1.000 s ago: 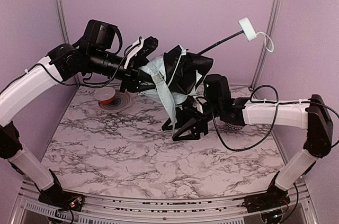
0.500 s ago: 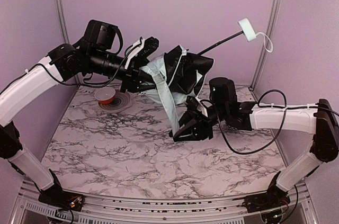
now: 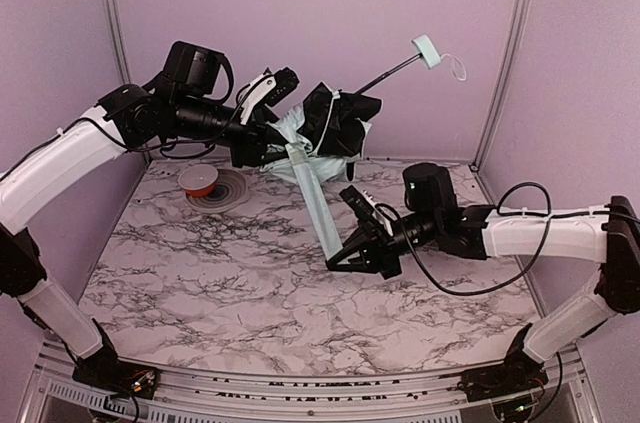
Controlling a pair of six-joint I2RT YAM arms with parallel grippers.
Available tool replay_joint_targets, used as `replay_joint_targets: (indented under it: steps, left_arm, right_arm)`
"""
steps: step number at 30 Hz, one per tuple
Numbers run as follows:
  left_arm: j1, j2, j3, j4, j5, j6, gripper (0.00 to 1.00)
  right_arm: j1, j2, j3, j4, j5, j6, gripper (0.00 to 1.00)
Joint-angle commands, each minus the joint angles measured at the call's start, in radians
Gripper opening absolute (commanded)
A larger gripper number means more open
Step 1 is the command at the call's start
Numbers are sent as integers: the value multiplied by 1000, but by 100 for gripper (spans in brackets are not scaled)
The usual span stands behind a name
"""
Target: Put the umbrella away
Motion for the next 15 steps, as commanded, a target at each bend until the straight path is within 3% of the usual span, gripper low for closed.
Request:
replay_joint_targets:
  steps: [1,9,15]
  left_arm:
    - [52,20,-2,144,-79,-121,0]
    - [64,14,-18,202,-66,-167,0]
    - [59,-48,-77,265,285,-200,0]
  right_arm:
    - [6,-121,-87,-30,180,68,0]
    - [4,-232,-226,-34,425,100,0]
    - [-192,-222,-239,72,457,16,0]
